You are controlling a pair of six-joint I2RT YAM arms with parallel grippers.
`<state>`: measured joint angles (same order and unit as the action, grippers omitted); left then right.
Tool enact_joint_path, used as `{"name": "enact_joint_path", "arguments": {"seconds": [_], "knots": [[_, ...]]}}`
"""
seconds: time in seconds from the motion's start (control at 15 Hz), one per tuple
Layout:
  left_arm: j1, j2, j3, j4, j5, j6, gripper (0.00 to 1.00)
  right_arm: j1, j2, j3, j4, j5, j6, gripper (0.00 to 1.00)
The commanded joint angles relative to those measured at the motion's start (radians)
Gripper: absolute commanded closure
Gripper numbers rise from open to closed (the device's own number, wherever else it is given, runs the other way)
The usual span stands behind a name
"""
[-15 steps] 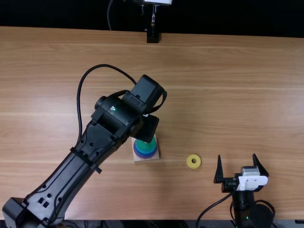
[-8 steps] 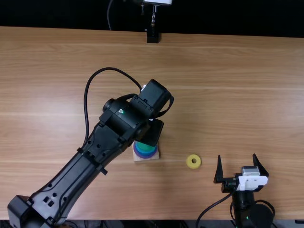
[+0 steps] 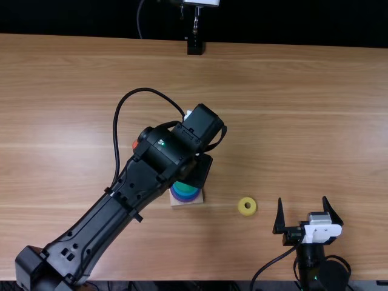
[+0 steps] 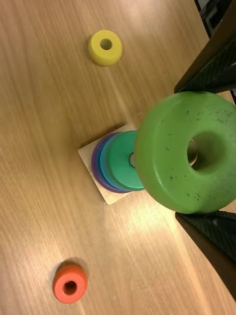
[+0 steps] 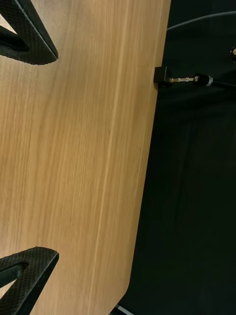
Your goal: Build the Hanoi tower: stack the rings onto the peg from bottom to top in this color order: purple, dark blue, light blue, dark green, light green, yellow, orange.
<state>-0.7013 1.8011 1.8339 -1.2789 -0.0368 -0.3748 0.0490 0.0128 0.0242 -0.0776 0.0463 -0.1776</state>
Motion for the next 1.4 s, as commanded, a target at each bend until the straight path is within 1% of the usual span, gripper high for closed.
{"name": "enact_joint_path", "arguments": {"seconds": [0.0,0.07,0.13,0.2,0.27,0.33,0.67,0.8,0.87,0.93,1.0,1.13,1.2,1.33], "knots": [[-0.009,0.015,0.039,0.003,0.006,-0.017,1.00,-0.014,-0.013,-0.013,-0.017,0.025,0.008,0.00],[-0.009,0.015,0.038,0.003,0.006,-0.017,1.00,-0.015,-0.013,-0.013,-0.017,0.025,0.008,0.00],[-0.009,0.017,0.038,0.000,0.006,-0.015,0.81,-0.015,-0.013,-0.013,-0.017,0.025,0.008,0.00],[-0.007,0.017,0.036,-0.006,0.006,-0.015,0.53,-0.014,-0.013,-0.013,-0.017,0.025,0.008,0.00],[-0.007,0.017,0.031,-0.008,0.006,-0.015,0.21,-0.015,-0.013,-0.013,-0.017,0.025,0.008,0.00],[-0.007,0.017,0.018,-0.010,0.006,-0.015,0.00,-0.014,-0.013,-0.013,-0.017,0.025,0.008,0.00],[-0.003,0.009,-0.025,0.007,0.006,-0.015,0.00,-0.015,-0.013,-0.013,-0.015,0.025,0.008,0.00],[0.023,0.000,-0.018,0.023,0.004,-0.015,0.00,-0.015,-0.013,-0.013,-0.017,0.025,0.008,0.00],[0.059,-0.016,-0.019,0.064,-0.009,-0.014,0.00,-0.015,-0.013,-0.013,-0.017,0.025,0.008,0.00],[0.097,-0.095,-0.027,0.136,-0.015,-0.014,0.00,-0.014,-0.013,-0.013,-0.015,0.025,0.008,0.00],[0.152,-0.194,-0.059,0.220,-0.017,-0.012,0.00,-0.015,-0.013,-0.013,-0.017,0.025,0.008,0.00],[0.279,-0.321,-0.229,0.416,-0.020,-0.012,0.00,-0.015,-0.013,-0.013,-0.017,0.025,0.008,0.00],[0.336,-0.416,-0.298,0.497,-0.020,-0.010,0.00,-0.015,-0.013,-0.013,-0.017,0.025,0.008,0.00],[0.462,-0.606,-0.502,0.620,-0.022,-0.006,0.00,-0.015,-0.013,-0.013,-0.017,0.025,0.008,0.00]]}}
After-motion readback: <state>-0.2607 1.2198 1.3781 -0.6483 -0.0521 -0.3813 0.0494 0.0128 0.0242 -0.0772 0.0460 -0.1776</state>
